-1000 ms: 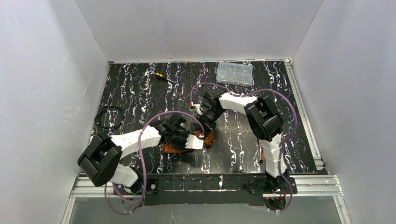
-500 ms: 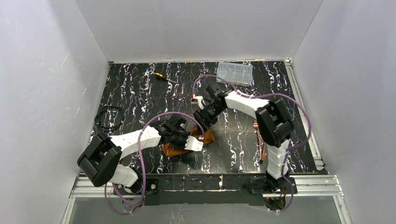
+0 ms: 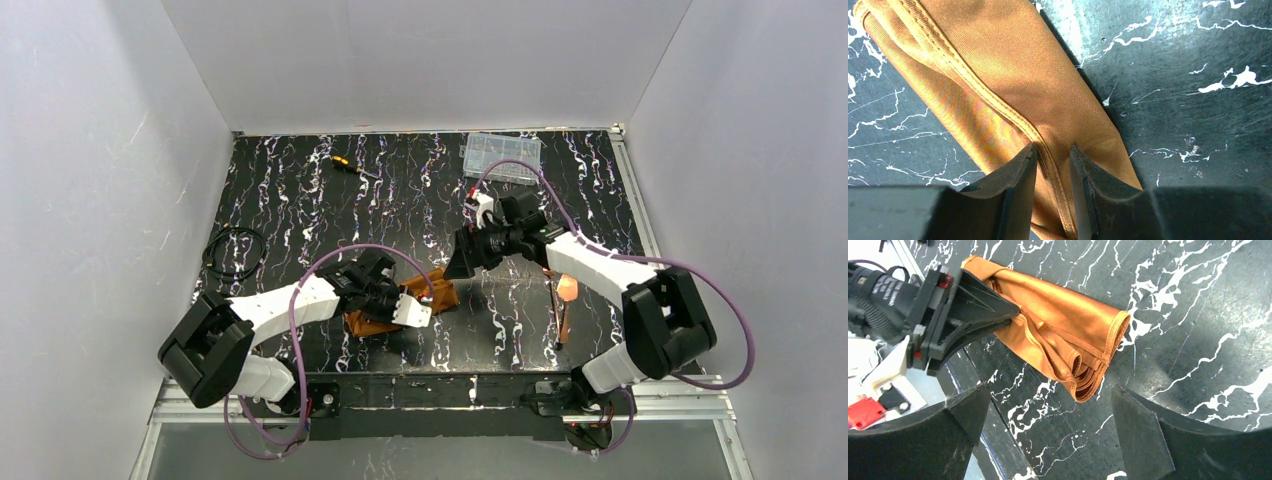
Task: Fold the napkin into a case and place the utensils inside
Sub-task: Grasp the top corner of the smaller rectangle folded napkin from the folded napkin.
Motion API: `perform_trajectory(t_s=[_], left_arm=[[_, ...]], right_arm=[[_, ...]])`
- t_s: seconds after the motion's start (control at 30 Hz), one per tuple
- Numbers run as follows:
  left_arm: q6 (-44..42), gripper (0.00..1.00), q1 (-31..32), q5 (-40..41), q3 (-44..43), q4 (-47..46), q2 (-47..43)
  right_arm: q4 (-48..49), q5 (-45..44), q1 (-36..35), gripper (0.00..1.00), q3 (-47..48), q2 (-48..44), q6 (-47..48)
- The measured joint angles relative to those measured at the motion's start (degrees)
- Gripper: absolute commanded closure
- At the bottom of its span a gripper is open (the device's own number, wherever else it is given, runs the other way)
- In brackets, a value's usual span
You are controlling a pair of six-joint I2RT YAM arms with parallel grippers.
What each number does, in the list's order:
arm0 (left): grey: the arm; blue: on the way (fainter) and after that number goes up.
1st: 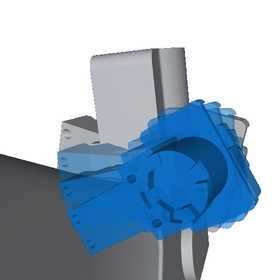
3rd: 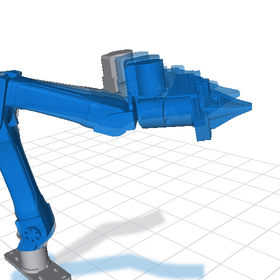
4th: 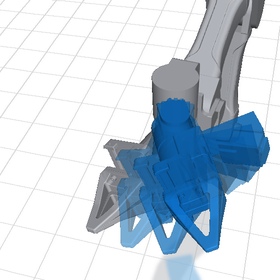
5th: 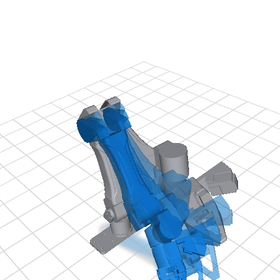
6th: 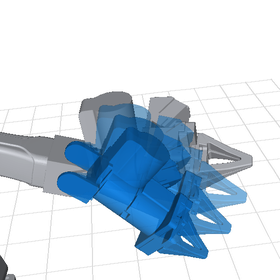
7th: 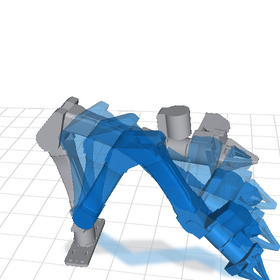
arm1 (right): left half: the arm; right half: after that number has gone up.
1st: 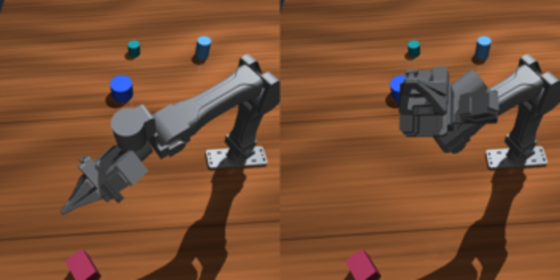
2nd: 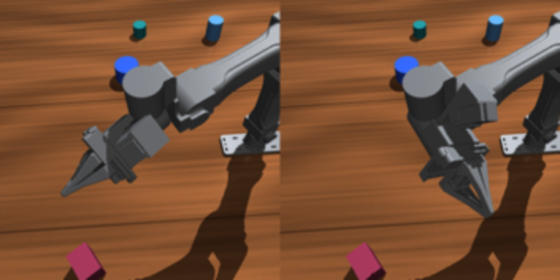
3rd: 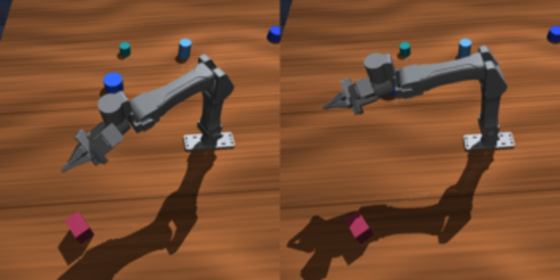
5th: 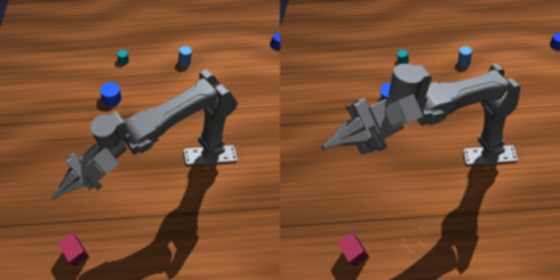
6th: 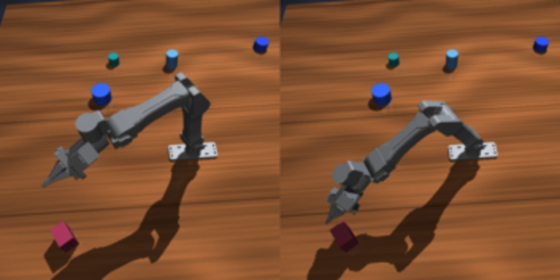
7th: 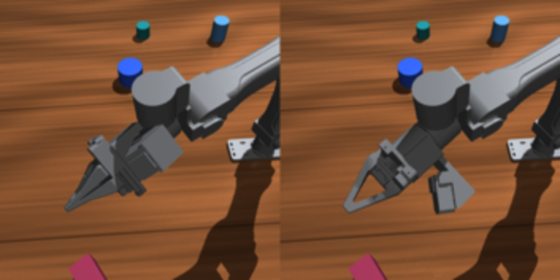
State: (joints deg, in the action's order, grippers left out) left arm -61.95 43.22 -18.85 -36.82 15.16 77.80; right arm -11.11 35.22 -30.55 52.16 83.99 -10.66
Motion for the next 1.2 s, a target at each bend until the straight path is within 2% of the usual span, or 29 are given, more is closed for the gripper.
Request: perform_trajectory(t_s=[0.07, 0.1, 0.27, 0.3, 0.47, 0.63, 0.8, 0.93, 1.2], left_arm=[[0.0, 0.70, 0.0, 0.0, 0.0, -0.1, 0.0], [0.0, 0.70, 0.0, 0.0, 0.1, -0.1, 0.0], [0.2, 0.71, 0.0, 0.0, 0.0, -0.2, 0.0], [0.2, 0.71, 0.0, 0.0, 0.0, -0.2, 0.0], [0.3, 0.71, 0.0, 0.0, 0.0, -0.2, 0.0], [0.3, 0.70, 0.0, 0.0, 0.0, -0.2, 0.0], [0.3, 0.71, 0.0, 0.0, 0.0, -0.2, 0.0], [0.5, 0.69, 0.0, 0.1, -0.2, 0.2, 0.0], [3.1, 0.52, 0.0, 0.9, -3.8, 6.2, 0.2]], right_arm=[[1.8, 0.0, 0.2, 0.02, -0.8, 1.0, -2.6], [3.7, -0.3, 0.2, 0.07, -1.7, 1.2, -3.8], [19.5, 1.8, 0.4, 0.34, -16.1, -6.6, -13.2], [23.5, 3.1, 0.4, 0.43, -18.3, -7.2, -15.3], [38.2, 7.2, -2.6, 0.70, -22.4, -1.6, -23.4], [48.0, 9.9, -6.3, 0.81, -22.3, 6.6, -27.4], [51.7, 10.1, -6.3, 0.93, -20.3, 14.2, -28.6], [50.6, 9.0, -6.3, 0.93, -16.7, 19.3, -27.4], [47.1, 5.8, -6.3, 0.93, -14.7, 22.1, -24.8]])
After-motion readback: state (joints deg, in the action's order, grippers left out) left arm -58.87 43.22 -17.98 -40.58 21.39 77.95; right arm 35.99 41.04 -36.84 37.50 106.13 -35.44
